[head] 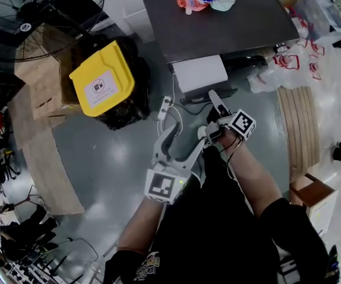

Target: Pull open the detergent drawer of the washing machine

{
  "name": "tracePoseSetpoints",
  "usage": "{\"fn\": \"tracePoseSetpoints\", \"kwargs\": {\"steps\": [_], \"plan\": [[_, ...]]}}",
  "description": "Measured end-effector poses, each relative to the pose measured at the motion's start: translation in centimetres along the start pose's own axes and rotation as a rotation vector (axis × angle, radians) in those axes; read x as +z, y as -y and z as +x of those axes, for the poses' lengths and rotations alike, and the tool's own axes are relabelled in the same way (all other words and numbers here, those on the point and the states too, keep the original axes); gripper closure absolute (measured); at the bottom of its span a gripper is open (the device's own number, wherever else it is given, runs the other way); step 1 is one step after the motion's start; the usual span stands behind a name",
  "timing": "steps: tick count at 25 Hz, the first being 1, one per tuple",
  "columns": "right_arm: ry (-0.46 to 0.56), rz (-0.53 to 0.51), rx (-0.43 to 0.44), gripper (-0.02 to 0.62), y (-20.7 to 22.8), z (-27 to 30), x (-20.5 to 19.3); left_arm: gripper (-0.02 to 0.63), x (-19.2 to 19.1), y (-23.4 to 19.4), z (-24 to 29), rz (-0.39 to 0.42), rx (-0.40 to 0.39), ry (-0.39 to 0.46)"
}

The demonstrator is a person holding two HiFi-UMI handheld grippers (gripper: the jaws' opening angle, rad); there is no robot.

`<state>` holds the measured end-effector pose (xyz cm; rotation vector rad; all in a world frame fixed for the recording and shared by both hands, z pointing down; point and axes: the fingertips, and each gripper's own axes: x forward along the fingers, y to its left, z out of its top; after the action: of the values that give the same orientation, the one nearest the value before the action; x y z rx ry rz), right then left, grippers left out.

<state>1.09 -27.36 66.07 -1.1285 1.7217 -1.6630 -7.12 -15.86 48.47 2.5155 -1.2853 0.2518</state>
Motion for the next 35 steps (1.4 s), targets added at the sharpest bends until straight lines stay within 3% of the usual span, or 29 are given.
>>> {"fn": "tracePoseSetpoints", "kwargs": {"steps": [8, 12, 23, 25, 27, 30, 35], "plan": [[0.022, 0.023, -0.006, 0.138, 0.8, -2.8, -1.6, 0.323, -1.3, 1.5, -2.4, 0.002, -0.017, -0.007], [0.046, 0.040, -0.033, 0.172, 1.2, -3.7, -2.5, 0.322, -1.7, 1.9, -4.0, 0.009, -0.023, 0.000], [-0.031, -0.272, -0.036, 0.176, -2.4, -5.4, -4.4, 0.324, -0.7, 2.3, -7.9, 0.031, -0.045, 0.046], [-0.049, -0.357, -0.016, 0.234, -4.3, -6.4, -5.5, 0.324, -0.5, 2.4, -9.0, 0.031, -0.051, 0.057], [-0.056, -0.478, 0.011, 0.403, -6.5, -7.6, -6.4, 0.325, -0.4, 2.4, -10.1, 0.037, -0.057, 0.069], [-0.065, -0.664, 0.039, 0.589, -9.8, -9.2, -8.1, 0.345, -0.8, 2.2, -11.8, 0.054, -0.061, 0.090], [-0.107, -0.945, 0.122, 0.595, -16.3, -12.2, -11.5, 0.419, -2.0, 2.1, -14.1, 0.054, -0.063, 0.098]]}}
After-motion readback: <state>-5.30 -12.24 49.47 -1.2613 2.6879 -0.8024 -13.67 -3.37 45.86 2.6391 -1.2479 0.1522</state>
